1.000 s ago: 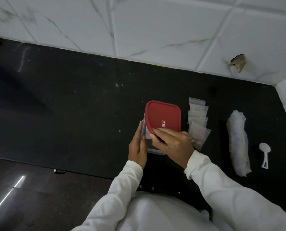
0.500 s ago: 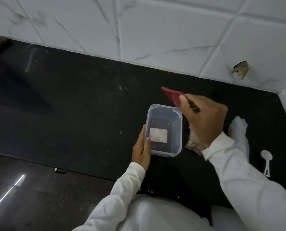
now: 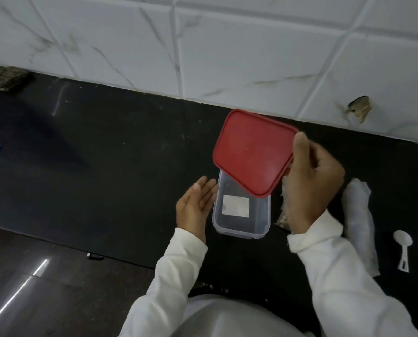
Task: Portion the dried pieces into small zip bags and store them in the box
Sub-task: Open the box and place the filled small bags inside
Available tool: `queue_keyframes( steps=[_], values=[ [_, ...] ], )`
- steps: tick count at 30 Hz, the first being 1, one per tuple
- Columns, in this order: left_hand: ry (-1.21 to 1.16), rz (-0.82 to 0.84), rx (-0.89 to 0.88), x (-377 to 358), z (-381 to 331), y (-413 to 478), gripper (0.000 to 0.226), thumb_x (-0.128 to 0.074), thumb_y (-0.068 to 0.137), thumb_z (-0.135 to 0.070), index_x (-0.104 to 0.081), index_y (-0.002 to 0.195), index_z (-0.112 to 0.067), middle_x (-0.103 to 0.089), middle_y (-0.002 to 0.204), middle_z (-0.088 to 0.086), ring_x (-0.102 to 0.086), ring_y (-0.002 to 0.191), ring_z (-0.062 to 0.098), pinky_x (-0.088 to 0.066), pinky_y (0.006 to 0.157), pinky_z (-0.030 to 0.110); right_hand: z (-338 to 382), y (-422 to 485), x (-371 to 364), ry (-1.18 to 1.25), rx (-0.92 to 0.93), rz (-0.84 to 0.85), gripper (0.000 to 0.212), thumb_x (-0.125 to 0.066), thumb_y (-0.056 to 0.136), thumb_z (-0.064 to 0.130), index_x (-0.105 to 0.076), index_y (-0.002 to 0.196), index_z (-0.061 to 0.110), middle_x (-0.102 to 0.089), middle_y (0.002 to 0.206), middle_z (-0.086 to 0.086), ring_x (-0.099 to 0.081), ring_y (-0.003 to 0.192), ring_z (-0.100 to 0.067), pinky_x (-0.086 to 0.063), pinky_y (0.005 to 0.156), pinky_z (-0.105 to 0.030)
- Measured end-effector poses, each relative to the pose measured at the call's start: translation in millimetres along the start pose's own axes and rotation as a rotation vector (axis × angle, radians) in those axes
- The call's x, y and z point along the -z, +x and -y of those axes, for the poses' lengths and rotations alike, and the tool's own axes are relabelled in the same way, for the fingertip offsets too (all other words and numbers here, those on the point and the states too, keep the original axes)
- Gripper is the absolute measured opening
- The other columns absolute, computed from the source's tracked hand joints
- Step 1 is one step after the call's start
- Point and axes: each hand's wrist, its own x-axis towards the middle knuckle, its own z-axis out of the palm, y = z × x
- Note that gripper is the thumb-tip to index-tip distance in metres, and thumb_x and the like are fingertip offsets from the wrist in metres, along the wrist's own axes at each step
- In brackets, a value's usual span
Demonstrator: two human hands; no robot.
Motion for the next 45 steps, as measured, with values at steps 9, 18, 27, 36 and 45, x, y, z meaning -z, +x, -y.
queue_keyframes(
  steps=[9, 18, 27, 36, 45],
  values=[
    [0.092, -0.114, 0.008, 15.6, -23.1, 19.0, 0.040, -0.062, 0.094, 0.000, -0.058, 0.133, -0.004, -0.070, 0.120, 0.010, -0.070, 0.107, 0.024, -0.059, 0.090, 0.036, -27.1, -65.7, -8.5, 0.256, -0.529, 0.309, 0.017, -0.063, 0.092, 0.018, -0.067, 0.108, 0.014, -0.074, 0.101, -0.001, -0.072, 0.091, -0.014, -0.059, 0.074, -0.029],
    [0.448, -0.144, -0.030, 78.6, -51.4, 53.6, 0.035, -0.062, 0.089, 0.010, -0.070, 0.117, -0.009, -0.072, 0.114, 0.011, -0.068, 0.111, 0.025, -0.049, 0.105, 0.044, -41.8, -79.1, -46.1, -0.077, -0.450, 0.752, 0.037, -0.059, 0.090, 0.018, -0.059, 0.124, 0.033, -0.069, 0.109, 0.018, -0.063, 0.101, 0.004, -0.054, 0.091, -0.027],
    [0.861, -0.224, -0.111, 110.5, -70.7, 82.0, 0.029, -0.067, 0.092, -0.007, -0.074, 0.116, -0.020, -0.072, 0.103, -0.007, -0.067, 0.105, 0.014, -0.049, 0.104, 0.035, -39.0, -103.2, -95.1, -0.114, -0.560, 0.886, 0.076, -0.072, 0.076, 0.018, -0.037, 0.142, 0.033, -0.062, 0.112, 0.017, -0.060, 0.101, -0.002, -0.050, 0.083, -0.020],
    [0.960, -0.293, 0.010, 117.9, -44.0, 81.1, 0.027, -0.070, 0.090, -0.005, -0.077, 0.109, -0.022, -0.074, 0.100, -0.006, -0.063, 0.090, 0.006, -0.046, 0.094, 0.019, -57.3, -118.5, -108.0, -0.242, -0.728, 0.885, 0.094, -0.071, 0.076, 0.015, -0.016, 0.152, 0.027, -0.052, 0.132, 0.003, -0.054, 0.113, -0.014, -0.048, 0.087, -0.026],
    [1.008, -0.273, 0.037, 118.6, -22.9, 74.8, 0.033, -0.063, 0.093, -0.003, -0.074, 0.116, -0.023, -0.073, 0.114, -0.003, -0.066, 0.110, 0.015, -0.042, 0.097, 0.017, -71.2, -127.9, -107.1, -0.269, -0.785, 0.849, 0.075, -0.071, 0.075, 0.015, -0.031, 0.137, 0.023, -0.051, 0.124, 0.004, -0.053, 0.105, -0.013, -0.043, 0.082, -0.024]
  ],
)
